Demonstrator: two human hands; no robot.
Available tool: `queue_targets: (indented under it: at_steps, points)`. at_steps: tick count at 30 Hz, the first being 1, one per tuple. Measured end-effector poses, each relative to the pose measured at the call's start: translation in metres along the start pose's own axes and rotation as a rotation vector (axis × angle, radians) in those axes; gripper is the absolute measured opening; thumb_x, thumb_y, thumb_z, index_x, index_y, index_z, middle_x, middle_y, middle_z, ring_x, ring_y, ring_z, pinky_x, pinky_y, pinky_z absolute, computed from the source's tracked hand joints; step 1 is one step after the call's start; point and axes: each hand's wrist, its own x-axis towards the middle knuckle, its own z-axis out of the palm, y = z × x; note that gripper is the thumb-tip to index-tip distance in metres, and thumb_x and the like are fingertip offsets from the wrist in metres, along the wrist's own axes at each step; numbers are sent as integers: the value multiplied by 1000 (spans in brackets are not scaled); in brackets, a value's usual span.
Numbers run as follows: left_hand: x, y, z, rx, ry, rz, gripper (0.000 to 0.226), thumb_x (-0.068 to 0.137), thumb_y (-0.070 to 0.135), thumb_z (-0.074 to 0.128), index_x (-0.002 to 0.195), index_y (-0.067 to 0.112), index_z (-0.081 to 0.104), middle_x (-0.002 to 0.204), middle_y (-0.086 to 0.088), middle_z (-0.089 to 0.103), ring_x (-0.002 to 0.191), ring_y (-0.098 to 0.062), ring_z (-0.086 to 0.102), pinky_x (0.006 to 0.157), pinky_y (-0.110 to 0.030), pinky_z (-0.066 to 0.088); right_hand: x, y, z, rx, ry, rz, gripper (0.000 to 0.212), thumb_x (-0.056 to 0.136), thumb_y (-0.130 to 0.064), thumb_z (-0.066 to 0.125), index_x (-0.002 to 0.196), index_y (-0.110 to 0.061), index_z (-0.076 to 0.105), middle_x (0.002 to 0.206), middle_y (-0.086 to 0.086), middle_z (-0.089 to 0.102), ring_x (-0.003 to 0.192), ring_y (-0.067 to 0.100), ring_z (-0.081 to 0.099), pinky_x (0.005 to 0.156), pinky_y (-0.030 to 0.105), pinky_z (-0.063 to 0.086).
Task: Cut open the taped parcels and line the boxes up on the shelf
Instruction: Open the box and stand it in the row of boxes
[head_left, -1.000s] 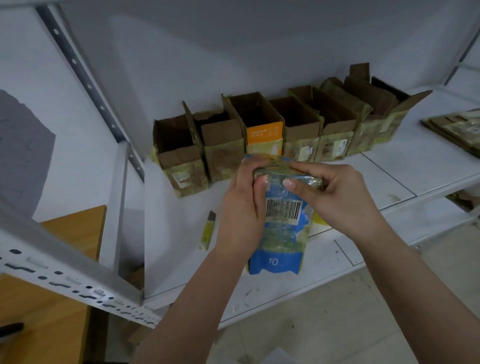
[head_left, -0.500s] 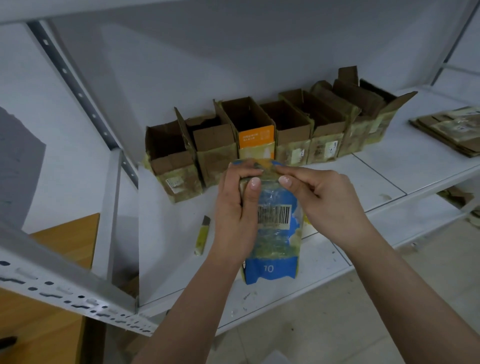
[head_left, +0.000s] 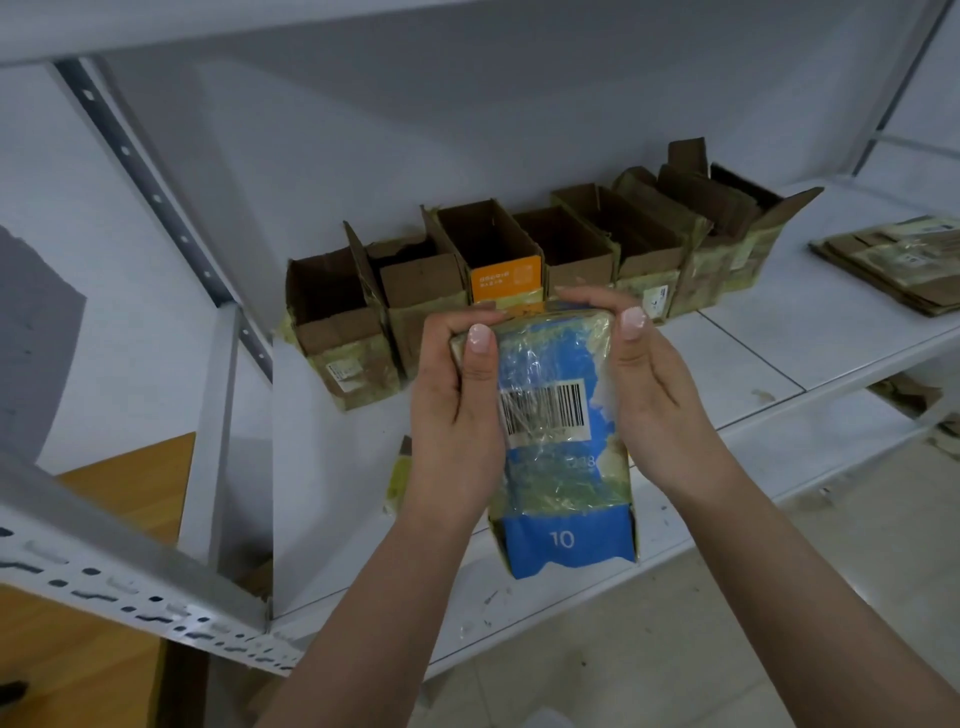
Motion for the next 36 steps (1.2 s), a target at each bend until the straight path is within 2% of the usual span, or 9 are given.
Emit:
queue_targets:
  at_steps: [2, 7, 10, 14, 17, 22, 27, 32, 36]
  points:
    - [-2, 2, 1, 8, 4, -3, 26, 102, 31, 38, 107, 11, 54, 88, 18, 63, 77, 5, 60, 64, -12, 48, 1, -1, -2, -224, 5, -32, 51, 101, -51, 27, 127, -15, 50, 116, 6, 64, 108, 25, 63, 89, 49, 53]
    - [-7, 6, 8, 110, 15, 25, 18, 102, 28, 38, 105, 19, 53, 99, 5, 59, 90, -1, 59, 76, -16, 48, -1, -1, -2, -546, 164, -193, 42, 103, -36, 31, 119, -9, 59, 97, -4, 65, 82, 12, 63, 70, 23, 48]
    - [-8, 4, 6, 152, 4, 4, 19, 100, 30, 38, 106, 21, 53, 105, -3, 60, 97, -15, 60, 84, -34, 52, -4, 1, -3, -539, 193, -171, 39, 103, -33, 36, 117, -8, 62, 95, -3, 66, 81, 15, 63, 69, 33, 52]
    - [-7, 1, -1, 187, -40, 22, 18, 100, 30, 38, 107, 23, 53, 108, -6, 60, 101, -22, 60, 86, -49, 51, -4, -1, -13, -225, 28, -62, 55, 94, -52, 44, 130, -13, 59, 125, 3, 65, 117, 20, 61, 95, 49, 51]
    - [-6, 1, 1, 184, -79, 81, 16, 100, 24, 39, 108, 23, 53, 110, -7, 60, 103, -26, 60, 86, -53, 50, -3, -2, -13, -210, 14, -216, 35, 95, -28, 55, 121, -7, 64, 122, 8, 67, 118, 20, 62, 99, 48, 50]
    - [-8, -4, 1, 182, -99, 95, 15, 100, 19, 39, 107, 25, 51, 114, -5, 58, 108, -21, 58, 90, -48, 50, -8, 3, -7, -231, 98, -301, 21, 94, -9, 58, 112, -3, 67, 110, 8, 70, 107, 19, 67, 94, 39, 54]
    - [-9, -12, 3, 210, -121, 123, 17, 100, 15, 40, 111, 16, 53, 114, -5, 57, 110, -18, 57, 93, -32, 47, -7, 3, -3, -190, 40, -249, 34, 89, -26, 64, 119, -11, 64, 118, 0, 67, 115, 16, 62, 98, 37, 51]
    - [-8, -15, 6, 195, -116, 109, 30, 101, 29, 35, 117, 10, 53, 124, -8, 56, 119, -14, 54, 99, -26, 44, -6, 5, 9, -313, 199, -402, 22, 88, -14, 66, 108, -5, 71, 108, 3, 72, 106, 18, 64, 95, 34, 50]
    - [1, -16, 7, 208, -42, 48, 34, 103, 36, 32, 122, 19, 55, 114, 15, 60, 103, 0, 60, 82, -11, 45, 0, 2, 17, -429, 257, -432, 21, 90, -14, 65, 108, -3, 71, 110, 2, 69, 107, 22, 63, 97, 28, 48]
